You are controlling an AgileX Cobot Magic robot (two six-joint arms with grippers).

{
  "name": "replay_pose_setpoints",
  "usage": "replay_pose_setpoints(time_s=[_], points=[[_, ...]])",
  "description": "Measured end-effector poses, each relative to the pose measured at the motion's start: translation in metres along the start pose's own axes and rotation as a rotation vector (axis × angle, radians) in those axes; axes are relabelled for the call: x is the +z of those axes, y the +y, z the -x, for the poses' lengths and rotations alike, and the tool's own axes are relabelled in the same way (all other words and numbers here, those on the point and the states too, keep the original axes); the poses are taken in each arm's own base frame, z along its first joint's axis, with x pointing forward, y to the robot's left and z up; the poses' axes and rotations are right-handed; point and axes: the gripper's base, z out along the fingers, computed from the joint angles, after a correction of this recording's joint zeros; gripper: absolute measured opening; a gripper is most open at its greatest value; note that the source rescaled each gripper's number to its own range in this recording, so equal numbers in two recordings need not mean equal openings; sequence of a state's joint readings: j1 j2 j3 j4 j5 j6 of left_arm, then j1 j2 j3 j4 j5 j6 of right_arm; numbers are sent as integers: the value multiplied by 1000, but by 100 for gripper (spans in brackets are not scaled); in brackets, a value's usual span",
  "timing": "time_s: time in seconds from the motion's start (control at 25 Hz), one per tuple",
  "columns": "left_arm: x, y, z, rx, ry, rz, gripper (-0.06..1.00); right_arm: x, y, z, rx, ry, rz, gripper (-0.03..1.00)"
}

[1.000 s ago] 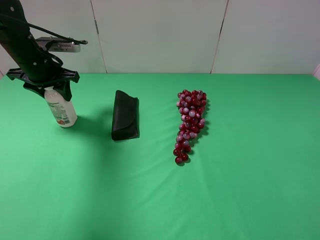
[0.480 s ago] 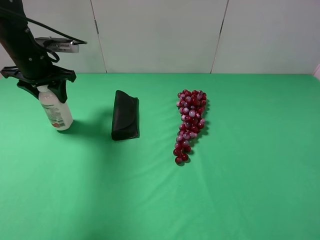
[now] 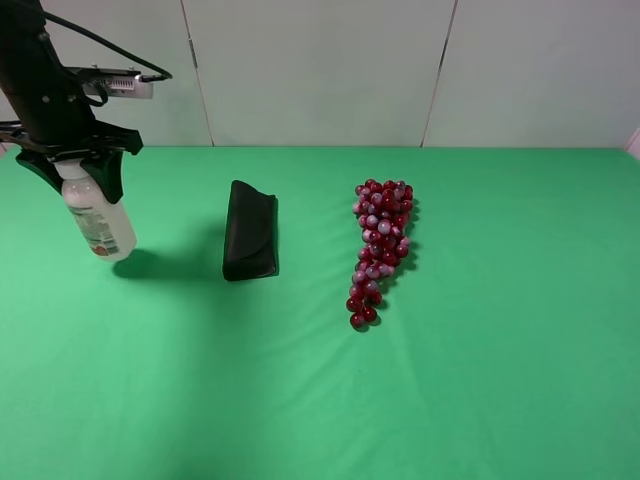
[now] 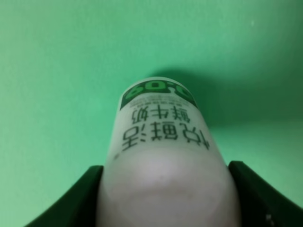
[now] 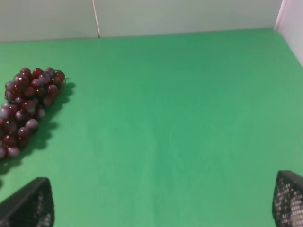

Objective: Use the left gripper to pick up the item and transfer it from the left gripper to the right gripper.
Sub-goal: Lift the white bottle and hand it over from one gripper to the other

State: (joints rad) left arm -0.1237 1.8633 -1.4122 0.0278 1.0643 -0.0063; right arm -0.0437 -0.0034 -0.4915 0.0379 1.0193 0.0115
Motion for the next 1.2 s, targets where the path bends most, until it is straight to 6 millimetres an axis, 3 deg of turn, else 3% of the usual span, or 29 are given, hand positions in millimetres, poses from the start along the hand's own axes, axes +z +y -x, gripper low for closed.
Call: replay_pose_setpoints(time_s=[0.52,0.8,1.2], points=[[-56,-1,-23,5,-139,-12,2,0,0,0,0,0,0,100],[-70,-9,-31,26,-154,-98,2,0,0,0,0,0,0,100],[-79,-37,-31,97,-198,-405,2,0,0,0,0,0,0,100]])
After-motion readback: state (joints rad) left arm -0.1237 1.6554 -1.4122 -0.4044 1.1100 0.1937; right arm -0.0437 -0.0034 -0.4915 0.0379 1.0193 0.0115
